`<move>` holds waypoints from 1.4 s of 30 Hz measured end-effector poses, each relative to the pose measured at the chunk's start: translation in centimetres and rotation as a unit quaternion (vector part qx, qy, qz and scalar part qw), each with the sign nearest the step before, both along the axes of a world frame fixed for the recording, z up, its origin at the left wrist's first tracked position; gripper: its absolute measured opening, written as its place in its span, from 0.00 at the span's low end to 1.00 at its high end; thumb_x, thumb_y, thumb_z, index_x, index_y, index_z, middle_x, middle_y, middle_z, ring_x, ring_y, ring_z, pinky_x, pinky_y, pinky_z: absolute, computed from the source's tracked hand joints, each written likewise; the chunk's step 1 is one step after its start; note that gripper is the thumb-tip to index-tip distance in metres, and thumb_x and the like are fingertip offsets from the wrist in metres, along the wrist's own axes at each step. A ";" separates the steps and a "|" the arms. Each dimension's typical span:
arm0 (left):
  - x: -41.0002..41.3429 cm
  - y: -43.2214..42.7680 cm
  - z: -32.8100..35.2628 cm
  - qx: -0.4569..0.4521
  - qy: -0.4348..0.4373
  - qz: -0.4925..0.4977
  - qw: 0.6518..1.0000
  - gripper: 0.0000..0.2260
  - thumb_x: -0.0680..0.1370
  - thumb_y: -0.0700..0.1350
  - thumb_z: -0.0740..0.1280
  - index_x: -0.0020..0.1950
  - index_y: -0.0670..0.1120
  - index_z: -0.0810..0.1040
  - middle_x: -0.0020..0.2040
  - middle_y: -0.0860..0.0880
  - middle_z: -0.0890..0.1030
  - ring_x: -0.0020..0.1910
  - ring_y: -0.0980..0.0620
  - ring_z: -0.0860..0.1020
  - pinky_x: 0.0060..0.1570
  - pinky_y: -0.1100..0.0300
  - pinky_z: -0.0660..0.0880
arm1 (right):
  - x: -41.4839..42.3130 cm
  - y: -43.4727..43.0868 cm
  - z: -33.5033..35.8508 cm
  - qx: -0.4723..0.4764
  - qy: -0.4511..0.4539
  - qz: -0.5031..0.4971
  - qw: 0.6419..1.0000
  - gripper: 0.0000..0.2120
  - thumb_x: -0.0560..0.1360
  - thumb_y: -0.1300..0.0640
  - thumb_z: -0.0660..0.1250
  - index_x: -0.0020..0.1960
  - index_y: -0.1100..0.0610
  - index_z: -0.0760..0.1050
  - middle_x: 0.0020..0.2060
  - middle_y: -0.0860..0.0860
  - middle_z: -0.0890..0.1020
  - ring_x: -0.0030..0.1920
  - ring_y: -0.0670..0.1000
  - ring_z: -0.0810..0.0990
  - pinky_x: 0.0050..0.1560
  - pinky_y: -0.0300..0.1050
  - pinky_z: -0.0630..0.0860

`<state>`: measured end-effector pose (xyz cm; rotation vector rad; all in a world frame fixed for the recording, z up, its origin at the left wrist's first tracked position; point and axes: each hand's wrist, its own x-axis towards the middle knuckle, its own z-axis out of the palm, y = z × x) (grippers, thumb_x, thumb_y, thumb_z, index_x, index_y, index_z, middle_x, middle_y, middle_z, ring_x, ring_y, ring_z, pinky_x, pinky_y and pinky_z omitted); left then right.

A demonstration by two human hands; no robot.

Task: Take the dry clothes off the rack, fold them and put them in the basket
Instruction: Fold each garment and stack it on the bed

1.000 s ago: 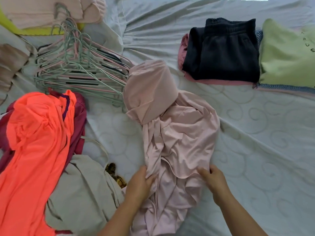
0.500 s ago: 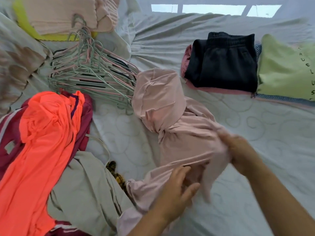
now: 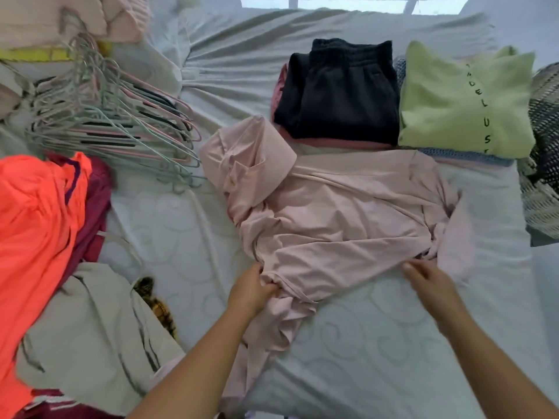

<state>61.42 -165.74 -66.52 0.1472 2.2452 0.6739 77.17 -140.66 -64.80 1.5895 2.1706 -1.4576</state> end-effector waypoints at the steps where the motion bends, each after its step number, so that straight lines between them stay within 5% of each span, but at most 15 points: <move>1: 0.8 0.7 0.4 -0.013 0.032 -0.034 0.999 0.18 0.73 0.45 0.69 0.61 0.43 0.71 0.57 0.45 0.77 0.56 0.44 0.75 0.45 0.58 0.66 | -0.3 -1.4 -0.6 -0.035 0.017 -0.016 0.999 0.11 0.77 0.64 0.63 0.56 0.69 0.75 0.50 0.60 0.79 0.46 0.53 0.74 0.42 0.40 0.71; 4: 4.3 1.9 1.9 0.042 0.086 -0.134 0.986 0.20 0.70 0.46 0.71 0.61 0.47 0.72 0.57 0.49 0.76 0.57 0.48 0.73 0.48 0.60 0.66 | -1.2 -4.3 -1.1 -0.178 0.061 -0.161 0.969 0.09 0.78 0.60 0.62 0.56 0.65 0.70 0.50 0.60 0.74 0.50 0.55 0.74 0.49 0.49 0.75; 7: 7.1 -0.3 1.6 0.021 0.096 -0.191 0.977 0.33 0.66 0.48 0.74 0.69 0.51 0.67 0.64 0.52 0.71 0.64 0.51 0.68 0.61 0.61 0.65 | -1.3 -6.5 -0.8 -0.325 0.061 -0.260 0.907 0.08 0.79 0.59 0.60 0.55 0.63 0.67 0.45 0.61 0.74 0.50 0.58 0.75 0.53 0.51 0.75; 10: 8.6 -3.9 0.1 0.034 0.143 0.001 0.989 0.31 0.63 0.56 0.73 0.62 0.45 0.72 0.55 0.47 0.72 0.56 0.48 0.70 0.57 0.61 0.65 | -0.9 -9.1 -1.1 -0.376 0.035 -0.235 0.896 0.06 0.79 0.59 0.60 0.47 0.63 0.71 0.44 0.59 0.77 0.43 0.54 0.78 0.40 0.42 0.79; 13: 9.3 -5.5 0.0 0.066 0.074 0.272 0.957 0.14 0.71 0.43 0.73 0.50 0.47 0.70 0.46 0.45 0.73 0.47 0.45 0.74 0.46 0.57 0.72 | -0.9 -11.8 -1.4 -0.392 0.022 -0.177 0.903 0.07 0.78 0.57 0.63 0.43 0.60 0.74 0.40 0.55 0.80 0.39 0.50 0.78 0.37 0.39 0.73; 15: 9.7 -5.7 -0.6 0.122 -0.067 0.326 0.935 0.13 0.73 0.38 0.71 0.51 0.47 0.71 0.41 0.44 0.77 0.35 0.49 0.76 0.30 0.62 0.71 | -1.3 -13.0 -1.2 -0.409 0.032 -0.145 0.900 0.07 0.77 0.57 0.64 0.43 0.59 0.76 0.33 0.51 0.79 0.31 0.46 0.75 0.32 0.37 0.67; 17: 9.5 -5.4 -0.9 0.124 -0.098 0.297 0.942 0.06 0.75 0.36 0.68 0.47 0.44 0.73 0.36 0.44 0.79 0.25 0.55 0.74 0.23 0.65 0.67 | -1.6 -13.5 -1.0 -0.403 0.041 -0.119 0.906 0.05 0.76 0.59 0.65 0.43 0.59 0.75 0.28 0.49 0.75 0.25 0.43 0.69 0.27 0.35 0.62; 20: 7.6 -4.9 0.6 0.104 0.003 0.319 0.942 0.08 0.77 0.33 0.63 0.42 0.46 0.75 0.34 0.45 0.77 0.21 0.61 0.72 0.22 0.68 0.67 | -2.1 -13.2 0.2 -0.391 0.055 -0.122 0.910 0.09 0.76 0.61 0.64 0.37 0.59 0.71 0.26 0.50 0.69 0.23 0.44 0.63 0.25 0.34 0.61; 23: 4.0 -5.2 4.8 0.155 0.193 0.352 0.903 0.14 0.76 0.32 0.61 0.40 0.50 0.77 0.46 0.40 0.78 0.31 0.60 0.75 0.29 0.71 0.70 | -2.1 -11.9 2.9 -0.424 0.100 -0.145 0.888 0.11 0.77 0.61 0.63 0.36 0.57 0.69 0.24 0.50 0.67 0.22 0.43 0.63 0.23 0.33 0.61; 28: 0.0 -3.0 11.5 0.277 0.427 0.190 0.839 0.13 0.73 0.30 0.59 0.43 0.47 0.76 0.48 0.54 0.73 0.49 0.65 0.74 0.49 0.73 0.70 | -1.0 -11.2 4.7 -0.418 0.114 -0.126 0.893 0.13 0.78 0.62 0.57 0.34 0.59 0.65 0.21 0.49 0.63 0.20 0.43 0.59 0.19 0.34 0.55; 32: 2.3 -1.1 8.1 0.328 0.163 0.150 0.918 0.10 0.73 0.40 0.60 0.49 0.52 0.76 0.46 0.50 0.79 0.41 0.54 0.76 0.44 0.63 0.75 | 1.6 -10.2 2.7 -0.399 0.018 -0.138 0.906 0.13 0.78 0.61 0.56 0.35 0.58 0.65 0.20 0.49 0.61 0.19 0.45 0.56 0.20 0.35 0.53; 36: 7.8 -3.5 1.7 0.138 0.014 0.159 0.978 0.13 0.73 0.43 0.68 0.56 0.43 0.72 0.50 0.47 0.76 0.45 0.51 0.74 0.46 0.64 0.68 | 5.6 -9.0 0.5 -0.402 -0.030 -0.214 0.890 0.15 0.79 0.60 0.56 0.33 0.57 0.63 0.19 0.50 0.61 0.18 0.45 0.56 0.19 0.34 0.53; 38: 9.8 -5.0 -0.3 0.063 -0.040 0.228 0.971 0.12 0.75 0.39 0.68 0.55 0.41 0.69 0.49 0.43 0.75 0.44 0.49 0.74 0.46 0.59 0.71 | 6.8 -8.6 0.0 -0.386 -0.033 -0.233 0.892 0.14 0.78 0.61 0.57 0.33 0.57 0.64 0.20 0.51 0.63 0.19 0.45 0.58 0.19 0.35 0.55; 42: 9.6 -5.0 -0.4 0.165 -0.162 0.429 0.873 0.05 0.79 0.43 0.63 0.49 0.41 0.72 0.42 0.42 0.76 0.38 0.49 0.76 0.34 0.61 0.76 | 7.6 -8.4 -0.3 -0.356 -0.051 -0.203 0.911 0.14 0.76 0.62 0.60 0.32 0.58 0.67 0.22 0.52 0.67 0.22 0.47 0.61 0.24 0.36 0.60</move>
